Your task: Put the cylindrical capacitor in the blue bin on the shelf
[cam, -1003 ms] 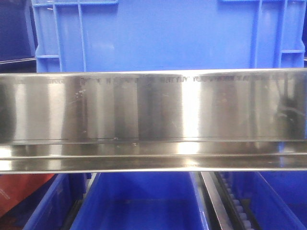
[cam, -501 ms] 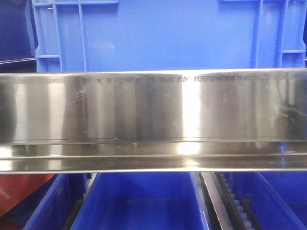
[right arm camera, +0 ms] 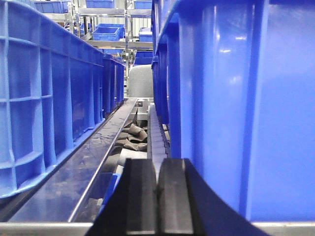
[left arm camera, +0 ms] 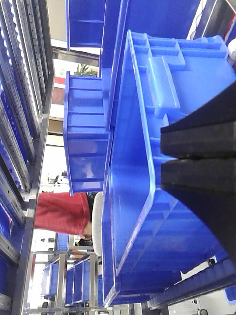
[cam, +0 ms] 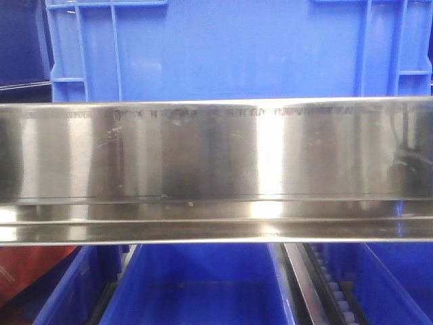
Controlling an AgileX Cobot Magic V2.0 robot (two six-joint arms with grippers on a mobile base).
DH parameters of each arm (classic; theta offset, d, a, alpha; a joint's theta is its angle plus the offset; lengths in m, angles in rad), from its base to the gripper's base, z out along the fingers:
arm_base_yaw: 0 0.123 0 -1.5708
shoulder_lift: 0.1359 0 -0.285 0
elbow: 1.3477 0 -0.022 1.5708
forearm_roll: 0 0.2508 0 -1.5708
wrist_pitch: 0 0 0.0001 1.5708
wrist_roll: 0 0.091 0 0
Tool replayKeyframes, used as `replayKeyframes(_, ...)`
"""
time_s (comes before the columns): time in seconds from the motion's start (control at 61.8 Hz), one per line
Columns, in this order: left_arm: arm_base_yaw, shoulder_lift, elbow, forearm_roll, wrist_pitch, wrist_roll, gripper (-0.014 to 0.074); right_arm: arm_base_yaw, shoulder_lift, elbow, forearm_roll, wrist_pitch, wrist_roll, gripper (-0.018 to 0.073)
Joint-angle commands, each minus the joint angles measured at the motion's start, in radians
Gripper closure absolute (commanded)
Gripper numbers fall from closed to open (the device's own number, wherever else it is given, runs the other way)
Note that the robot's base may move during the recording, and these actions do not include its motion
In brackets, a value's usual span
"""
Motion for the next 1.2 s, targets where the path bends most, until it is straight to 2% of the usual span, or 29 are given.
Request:
replayKeyframes(0.0, 0.000, -0.010, 0.000, 0.010, -0.017, -0.001, 0.0707, -0.002, -0.003, 0.002, 0.003, -0.018, -0.008, 0.0722)
replayKeyframes(0.065, 0.019, -0.032, 0.014, 0.058, 0.011, -0.001, 0.0707, -0.002, -0.003, 0.002, 0.003, -0.018, -0.008, 0.0722)
replayKeyframes(0.129, 0.072, -0.072, 0.035, 0.074, 0.069, -0.001, 0.0707, -0.002, -0.003, 0.002, 0.003, -0.018, -0.008, 0.0722)
replayKeyframes(0.356, 0.339, -0.275, 0.135, 0.071, 0.311, -0.007, 0.0707, -0.002, -0.003, 0.002, 0.003, -0.018, -0.008, 0.0722)
replayKeyframes(0.437, 0.412, -0.341, 0.181, 0.070, 0.324, -0.007, 0.0707, -0.002, -0.003, 0.002, 0.003, -0.018, -0.008, 0.0722)
replayKeyframes(0.534, 0.484, -0.349, 0.251, 0.069, 0.282, -0.007, 0.0707, -0.002, -0.003, 0.002, 0.003, -0.018, -0.008, 0.0722)
replayKeyframes(0.776, 0.554, -0.349, 0.374, 0.085, 0.176, -0.007, 0.0707, -0.002, -0.003, 0.002, 0.003, -0.018, -0.008, 0.0722)
replayKeyframes(0.922, 0.588, -0.349, 0.442, 0.085, -0.029, -0.007, 0.0707, -0.002, -0.003, 0.002, 0.003, -0.018, -0.008, 0.0722)
replayKeyframes(0.954, 0.588, -0.349, 0.442, 0.085, 0.007, -0.007, 0.0707, -0.002, -0.003, 0.002, 0.003, -0.018, -0.008, 0.0722)
replayKeyframes(1.181, 0.586, -0.349, 0.442, 0.056, -0.011, -0.007, 0.0707, -0.002, -0.003, 0.002, 0.003, -0.021, -0.008, 0.0722)
